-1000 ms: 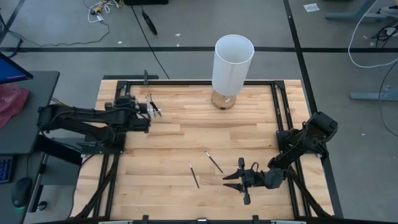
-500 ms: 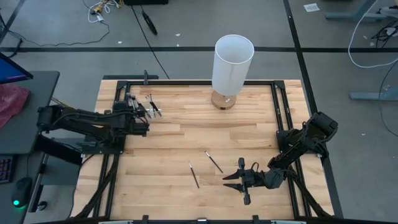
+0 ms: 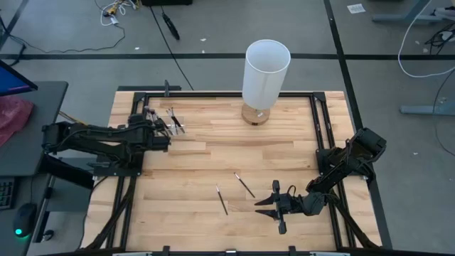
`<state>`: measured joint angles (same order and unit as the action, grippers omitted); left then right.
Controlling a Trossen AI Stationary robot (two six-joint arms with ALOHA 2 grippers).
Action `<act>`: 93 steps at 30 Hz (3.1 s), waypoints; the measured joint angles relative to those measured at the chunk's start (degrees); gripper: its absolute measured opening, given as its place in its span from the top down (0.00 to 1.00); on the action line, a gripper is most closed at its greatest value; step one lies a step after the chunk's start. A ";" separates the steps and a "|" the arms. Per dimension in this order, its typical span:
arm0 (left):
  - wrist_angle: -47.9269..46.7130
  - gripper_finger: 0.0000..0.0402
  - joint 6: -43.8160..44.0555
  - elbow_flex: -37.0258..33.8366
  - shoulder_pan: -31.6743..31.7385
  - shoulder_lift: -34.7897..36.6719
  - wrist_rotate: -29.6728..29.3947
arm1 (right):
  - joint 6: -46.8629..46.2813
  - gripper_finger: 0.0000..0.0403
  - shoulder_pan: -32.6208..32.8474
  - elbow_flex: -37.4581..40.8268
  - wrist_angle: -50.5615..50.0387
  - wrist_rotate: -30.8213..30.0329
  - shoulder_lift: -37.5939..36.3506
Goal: Put items in baskets/containers
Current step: Put the black eye groomer brush into the transparent organizer, then put the black eyeshadow brush into the transparent organizer
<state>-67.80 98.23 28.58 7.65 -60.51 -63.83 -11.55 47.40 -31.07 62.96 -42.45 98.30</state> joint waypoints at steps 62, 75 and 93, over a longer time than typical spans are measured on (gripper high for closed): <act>77.67 0.56 -46.95 13.93 -43.29 -39.48 -1.98 | -26.04 0.53 -14.12 -13.08 -40.23 -4.65 16.42; 77.50 0.56 -46.38 14.99 -42.92 -42.47 -1.90 | -29.88 0.66 -18.42 -13.29 -45.29 -1.30 16.41; 77.45 0.56 -46.48 14.99 -42.92 -42.47 -0.83 | -26.52 0.97 -19.83 -13.51 -48.14 2.40 17.38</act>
<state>9.65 51.76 43.57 -35.27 -102.98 -64.66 -38.08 27.57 -44.58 14.82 -40.05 115.68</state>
